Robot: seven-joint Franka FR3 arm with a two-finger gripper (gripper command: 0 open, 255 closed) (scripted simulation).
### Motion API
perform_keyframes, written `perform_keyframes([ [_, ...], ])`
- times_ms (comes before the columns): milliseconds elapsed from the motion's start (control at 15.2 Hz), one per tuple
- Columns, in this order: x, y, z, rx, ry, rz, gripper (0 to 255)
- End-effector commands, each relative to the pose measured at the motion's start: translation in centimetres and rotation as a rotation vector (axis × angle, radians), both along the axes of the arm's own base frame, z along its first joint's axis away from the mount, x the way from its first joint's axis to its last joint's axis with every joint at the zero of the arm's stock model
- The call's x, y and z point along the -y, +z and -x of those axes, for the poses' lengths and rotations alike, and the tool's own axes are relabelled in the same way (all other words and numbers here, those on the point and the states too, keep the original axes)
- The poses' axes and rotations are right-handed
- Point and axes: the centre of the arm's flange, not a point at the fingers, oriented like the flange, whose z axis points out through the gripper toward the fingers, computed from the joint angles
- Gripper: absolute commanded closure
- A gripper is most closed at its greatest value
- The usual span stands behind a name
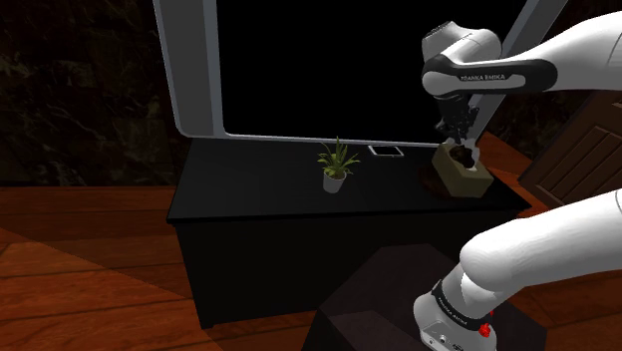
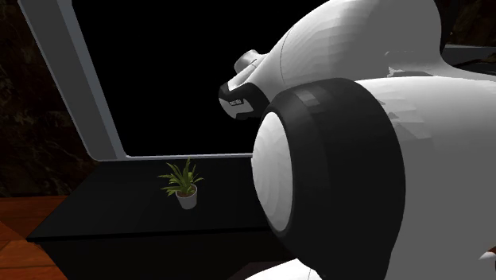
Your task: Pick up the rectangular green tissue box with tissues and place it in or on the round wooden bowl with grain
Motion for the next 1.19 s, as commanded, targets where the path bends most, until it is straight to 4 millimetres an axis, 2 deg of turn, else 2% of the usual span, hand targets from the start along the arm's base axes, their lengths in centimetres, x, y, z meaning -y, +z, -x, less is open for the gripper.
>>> perform_keyframes([
  [0,-0.1,-1.0,0.1,0.001,0.000,0.000,255],
  [528,-0.1,-1.3,0.1,0.001,0.000,0.000,255],
  [594,-0.1,-1.4,0.1,0.001,0.000,0.001,0],
  [924,-0.1,-1.3,0.1,0.001,0.000,0.000,0],
  [1122,-1.6,1.8,-1.8,0.001,0.000,0.000,0],
])
